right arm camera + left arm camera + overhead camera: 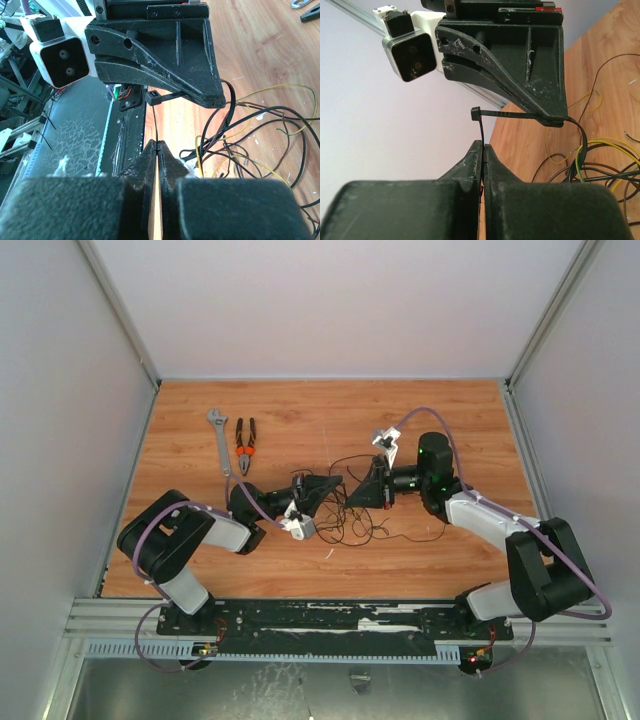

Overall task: Zip-tie the wires
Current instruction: Tie the cable at the center of the board.

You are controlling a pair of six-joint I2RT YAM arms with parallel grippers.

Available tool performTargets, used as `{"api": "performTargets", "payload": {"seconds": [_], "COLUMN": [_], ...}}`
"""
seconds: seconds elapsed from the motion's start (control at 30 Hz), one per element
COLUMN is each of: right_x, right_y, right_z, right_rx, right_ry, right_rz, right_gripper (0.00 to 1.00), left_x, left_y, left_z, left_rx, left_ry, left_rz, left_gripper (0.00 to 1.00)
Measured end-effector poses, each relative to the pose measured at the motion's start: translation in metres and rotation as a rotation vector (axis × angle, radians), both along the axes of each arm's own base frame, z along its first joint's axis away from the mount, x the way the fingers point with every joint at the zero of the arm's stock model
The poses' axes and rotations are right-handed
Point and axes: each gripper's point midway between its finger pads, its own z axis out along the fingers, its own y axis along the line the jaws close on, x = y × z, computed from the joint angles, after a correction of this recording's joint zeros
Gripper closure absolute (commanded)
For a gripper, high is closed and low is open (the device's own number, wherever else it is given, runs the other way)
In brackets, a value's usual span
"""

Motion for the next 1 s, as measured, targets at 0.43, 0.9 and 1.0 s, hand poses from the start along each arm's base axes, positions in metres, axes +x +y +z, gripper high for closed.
{"api": "performTargets", "payload": {"seconds": [0.43, 0.9, 1.0], "right_x": [-0.002, -0.0029, -0.0037], "right_y": [-0.0023, -0.0027, -0.0031], "right_z": [-0.0017, 0.0016, 0.0004], "right_rx": [-0.008, -0.008, -0.012], "right_ry": [0.023, 0.015, 0.021], "right_rz": [0.004, 0.021, 0.024], "right_gripper": [1.0, 1.0, 1.0], "left_x": [0.0001, 0.0008, 0.0012], "left_y": [0.0001, -0.0017, -0.0028], "left_z": [0.0006, 0.0068, 0.0098], "left_rx": [0.003, 0.002, -0.002], "left_ry": [-0.018, -0.063, -0.073], "left_rz": [0.003, 0.001, -0.003], "left_gripper": [1.0, 1.0, 1.0]}}
